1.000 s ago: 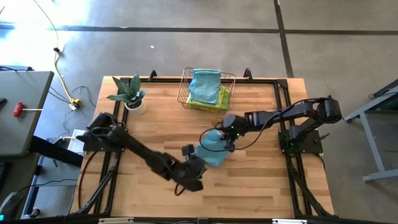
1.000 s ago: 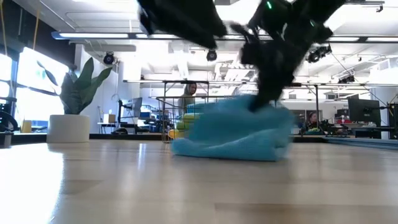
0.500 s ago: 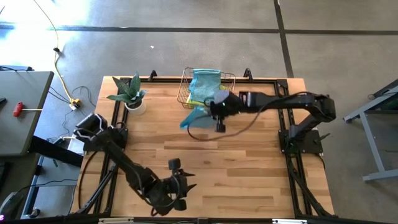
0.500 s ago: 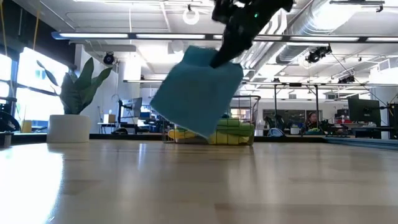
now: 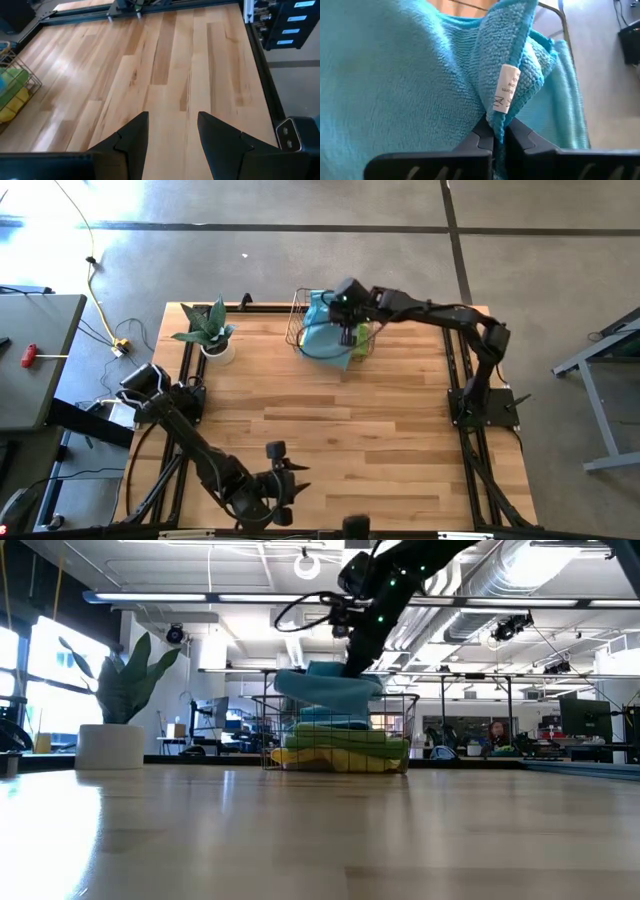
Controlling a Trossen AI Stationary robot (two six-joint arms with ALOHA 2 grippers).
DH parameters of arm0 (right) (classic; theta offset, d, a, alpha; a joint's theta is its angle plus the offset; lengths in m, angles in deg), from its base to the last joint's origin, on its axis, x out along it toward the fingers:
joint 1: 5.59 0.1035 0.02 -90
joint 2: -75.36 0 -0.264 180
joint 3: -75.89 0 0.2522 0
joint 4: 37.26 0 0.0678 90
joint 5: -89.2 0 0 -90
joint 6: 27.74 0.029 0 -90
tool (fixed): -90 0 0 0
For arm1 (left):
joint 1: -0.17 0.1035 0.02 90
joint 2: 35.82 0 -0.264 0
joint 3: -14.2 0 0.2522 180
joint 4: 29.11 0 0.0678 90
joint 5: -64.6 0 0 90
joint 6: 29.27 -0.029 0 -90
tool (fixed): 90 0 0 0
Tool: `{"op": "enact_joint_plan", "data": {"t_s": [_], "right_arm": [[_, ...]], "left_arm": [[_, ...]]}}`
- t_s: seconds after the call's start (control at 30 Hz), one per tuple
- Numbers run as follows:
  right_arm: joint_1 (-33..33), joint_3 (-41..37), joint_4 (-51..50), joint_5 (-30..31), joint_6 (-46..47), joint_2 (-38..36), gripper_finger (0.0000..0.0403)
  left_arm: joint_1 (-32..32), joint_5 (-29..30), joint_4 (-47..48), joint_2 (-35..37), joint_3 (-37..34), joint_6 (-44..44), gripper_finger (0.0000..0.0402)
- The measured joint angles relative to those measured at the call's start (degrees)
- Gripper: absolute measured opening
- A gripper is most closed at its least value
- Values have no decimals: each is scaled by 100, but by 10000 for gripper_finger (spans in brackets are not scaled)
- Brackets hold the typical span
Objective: Fold microfiber towels
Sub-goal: Put the blue microfiber towel into the wire basket
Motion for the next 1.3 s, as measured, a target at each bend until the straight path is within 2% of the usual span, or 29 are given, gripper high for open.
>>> {"op": "enact_joint_plan", "data": {"t_s": [0.37,0.57,0.8,0.93,1.03,1.13,1.2,1.3], "right_arm": [[-505,341,-2,-5,-1186,475,0],[-704,341,496,-15,-1502,476,8],[-823,341,843,-589,-1625,476,11],[-819,341,773,-709,-1630,495,14],[-819,343,689,-857,-1765,570,34],[-817,343,684,-790,-1749,638,72],[-812,343,766,-579,-1752,642,101],[-767,343,978,72,-1686,606,135]], "left_arm": [[13,177,737,49,4,503,161],[81,349,1155,101,4,698,161],[184,419,1678,133,4,1151,161],[214,400,1929,133,4,1436,161],[234,395,2030,133,4,1550,161],[236,395,2068,133,4,1562,161],[237,395,2083,133,4,1600,161],[236,401,2149,131,4,1644,161]]}}
